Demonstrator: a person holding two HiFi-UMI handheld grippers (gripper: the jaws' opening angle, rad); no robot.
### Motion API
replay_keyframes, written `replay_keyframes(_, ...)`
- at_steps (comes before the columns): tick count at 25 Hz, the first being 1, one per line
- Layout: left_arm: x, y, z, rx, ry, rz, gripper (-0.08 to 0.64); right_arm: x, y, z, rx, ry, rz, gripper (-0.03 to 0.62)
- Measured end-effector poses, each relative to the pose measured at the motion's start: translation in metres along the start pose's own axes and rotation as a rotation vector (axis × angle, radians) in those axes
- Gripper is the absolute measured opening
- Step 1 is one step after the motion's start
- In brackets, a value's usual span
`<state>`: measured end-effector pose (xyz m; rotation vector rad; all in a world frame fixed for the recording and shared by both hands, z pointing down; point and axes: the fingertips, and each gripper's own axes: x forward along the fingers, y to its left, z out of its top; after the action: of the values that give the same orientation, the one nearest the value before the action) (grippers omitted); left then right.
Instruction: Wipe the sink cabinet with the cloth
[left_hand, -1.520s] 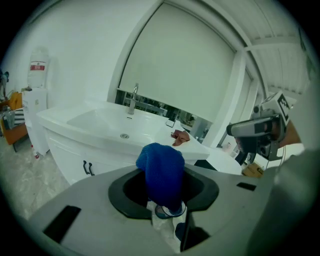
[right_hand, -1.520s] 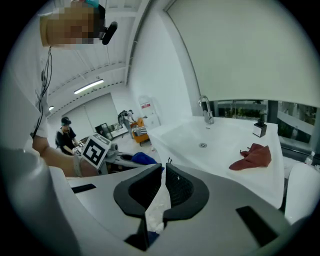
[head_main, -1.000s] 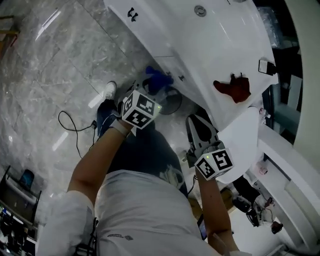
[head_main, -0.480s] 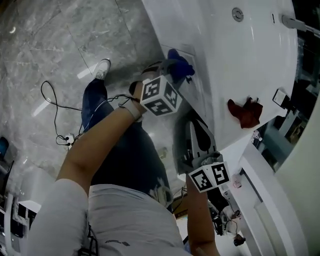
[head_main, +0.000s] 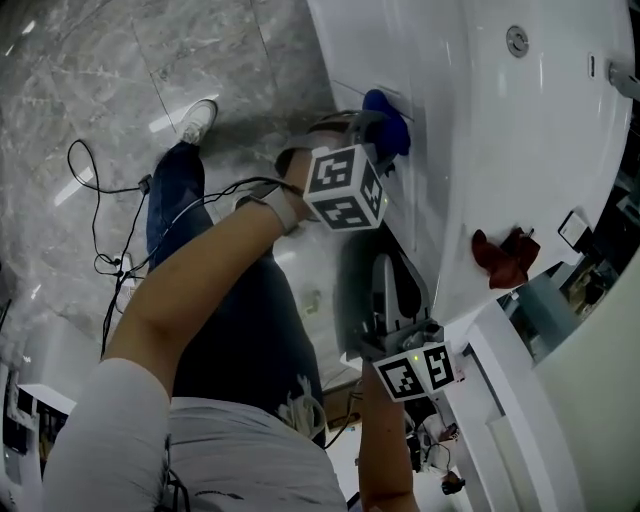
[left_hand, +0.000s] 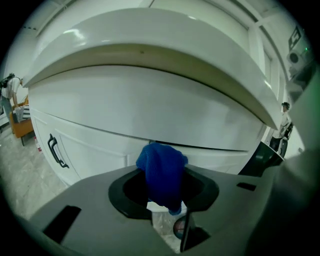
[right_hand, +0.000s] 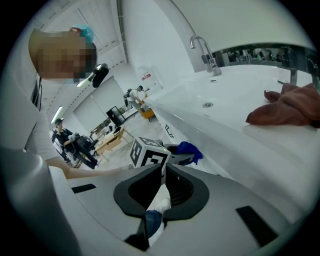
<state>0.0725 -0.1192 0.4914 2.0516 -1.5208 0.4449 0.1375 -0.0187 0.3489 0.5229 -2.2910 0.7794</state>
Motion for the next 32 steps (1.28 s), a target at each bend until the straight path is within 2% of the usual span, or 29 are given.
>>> replay_keyframes(4, 0.012, -0.001, -0.01, -0.034, 0.022, -0.019, 0.126, 0.011, -0.014, -0.007, 0.019, -0.013, -0.027, 0.037)
replay_keyframes(8, 0.031, -0.003, -0.031, -0.034, 0.082, -0.027, 0.126, 0.026, -0.025, -0.011, 0.042, -0.038, -0.041, 0.037)
replay_keyframes(14, 0.057, -0.007, -0.055, -0.089, 0.141, -0.058, 0.126, 0.048, -0.042, -0.025, 0.035, -0.073, -0.076, 0.037)
replay_keyframes(20, 0.08, -0.002, -0.085, -0.073, 0.185, -0.054, 0.126, 0.064, -0.047, -0.061, 0.108, -0.078, -0.099, 0.037)
replay_keyframes(26, 0.093, 0.009, -0.105, -0.038, 0.229, -0.087, 0.126, 0.077, -0.058, -0.088, 0.156, -0.074, -0.14, 0.037)
replay_keyframes(29, 0.1, 0.013, -0.117, -0.044, 0.247, -0.107, 0.126, 0.082, -0.064, -0.094, 0.196, -0.097, -0.171, 0.037)
replay_keyframes(32, 0.107, 0.024, -0.131, -0.067, 0.264, -0.089, 0.126, 0.086, -0.064, -0.098, 0.214, -0.111, -0.181, 0.037)
